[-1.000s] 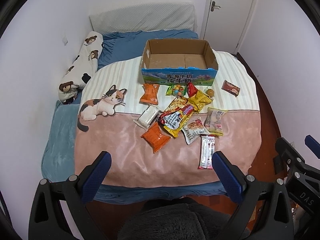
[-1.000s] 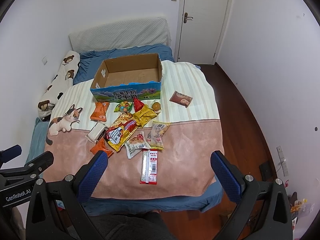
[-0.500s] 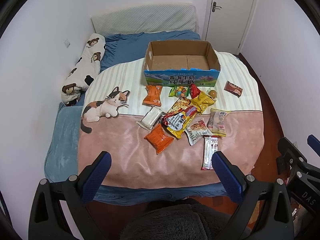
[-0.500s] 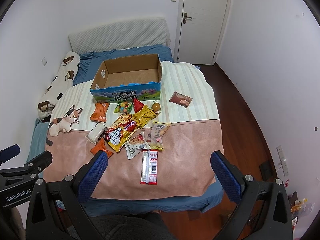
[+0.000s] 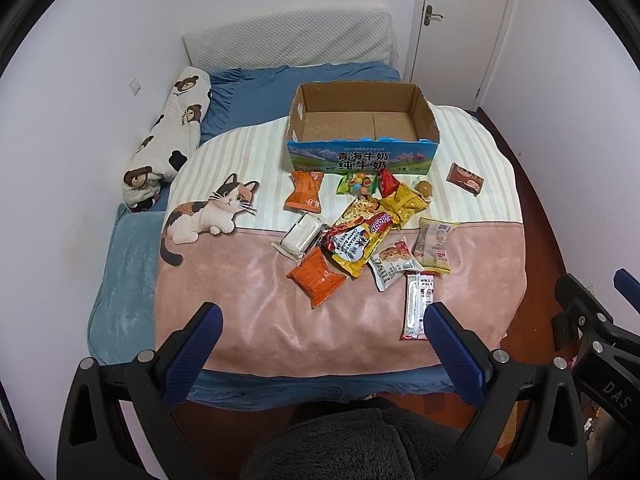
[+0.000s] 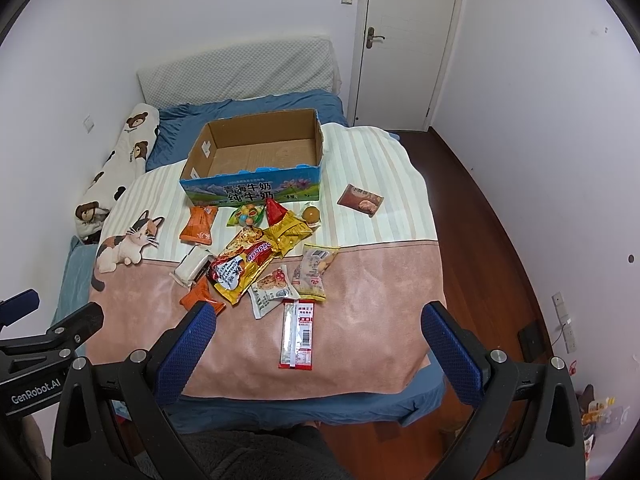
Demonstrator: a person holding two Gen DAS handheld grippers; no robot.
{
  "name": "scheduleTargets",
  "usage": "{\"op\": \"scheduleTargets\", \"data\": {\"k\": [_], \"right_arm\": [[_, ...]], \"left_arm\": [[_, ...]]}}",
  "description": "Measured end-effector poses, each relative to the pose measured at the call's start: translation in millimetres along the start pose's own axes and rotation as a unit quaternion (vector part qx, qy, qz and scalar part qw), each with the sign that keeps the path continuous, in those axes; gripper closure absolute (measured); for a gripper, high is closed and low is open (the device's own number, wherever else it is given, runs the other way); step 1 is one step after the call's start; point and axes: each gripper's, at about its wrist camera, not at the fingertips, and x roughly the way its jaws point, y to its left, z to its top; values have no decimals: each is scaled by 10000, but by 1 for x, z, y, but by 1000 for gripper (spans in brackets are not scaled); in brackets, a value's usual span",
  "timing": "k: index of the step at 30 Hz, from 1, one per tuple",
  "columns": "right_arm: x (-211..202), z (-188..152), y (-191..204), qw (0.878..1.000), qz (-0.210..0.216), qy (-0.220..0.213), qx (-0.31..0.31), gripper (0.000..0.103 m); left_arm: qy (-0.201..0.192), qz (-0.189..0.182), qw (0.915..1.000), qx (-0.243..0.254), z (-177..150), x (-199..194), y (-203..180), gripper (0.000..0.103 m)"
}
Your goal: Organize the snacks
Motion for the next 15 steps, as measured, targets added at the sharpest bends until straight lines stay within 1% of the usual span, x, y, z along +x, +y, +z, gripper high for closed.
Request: {"op": "scheduleTargets", "data": {"k": [15], "right_arm": [[-2,4,2,10000,8,-15,-7,0]], "left_arm": [[11,-3,10000,-9,0,-2,0,0]]}}
